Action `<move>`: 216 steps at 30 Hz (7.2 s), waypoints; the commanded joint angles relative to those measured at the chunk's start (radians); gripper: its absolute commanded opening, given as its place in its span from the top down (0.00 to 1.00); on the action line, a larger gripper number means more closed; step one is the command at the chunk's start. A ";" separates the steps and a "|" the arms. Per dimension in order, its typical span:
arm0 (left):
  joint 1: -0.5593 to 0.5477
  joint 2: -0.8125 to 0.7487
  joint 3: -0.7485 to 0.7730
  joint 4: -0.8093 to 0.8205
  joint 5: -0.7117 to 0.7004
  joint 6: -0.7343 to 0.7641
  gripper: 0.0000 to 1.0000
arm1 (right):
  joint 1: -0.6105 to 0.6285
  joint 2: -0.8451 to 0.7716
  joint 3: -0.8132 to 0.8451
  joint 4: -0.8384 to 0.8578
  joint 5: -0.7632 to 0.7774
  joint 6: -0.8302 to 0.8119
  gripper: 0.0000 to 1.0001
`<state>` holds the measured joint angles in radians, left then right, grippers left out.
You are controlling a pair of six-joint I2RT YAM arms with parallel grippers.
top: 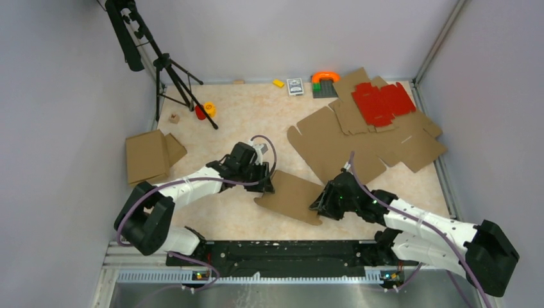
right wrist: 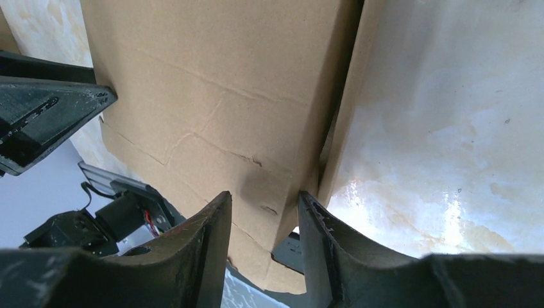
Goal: Fold the paper box
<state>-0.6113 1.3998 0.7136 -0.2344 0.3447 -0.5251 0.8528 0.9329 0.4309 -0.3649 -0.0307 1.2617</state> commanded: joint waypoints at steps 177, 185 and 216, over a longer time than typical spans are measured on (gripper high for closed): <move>-0.023 -0.509 -0.180 -0.240 0.069 -0.135 1.00 | -0.215 0.656 0.460 0.314 -0.428 -0.938 1.00; -0.180 -0.419 -0.238 -0.057 0.019 -0.251 1.00 | -0.240 0.722 0.463 0.321 -0.314 -0.950 1.00; -0.237 -0.108 -0.448 0.681 -0.119 -0.219 1.00 | -0.427 0.925 0.526 0.538 -0.747 -0.837 1.00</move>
<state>-0.8463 1.2560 0.2695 0.3023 0.2565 -0.7639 0.4374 1.8816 0.9379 0.1951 -0.7887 0.4461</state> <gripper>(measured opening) 0.001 0.002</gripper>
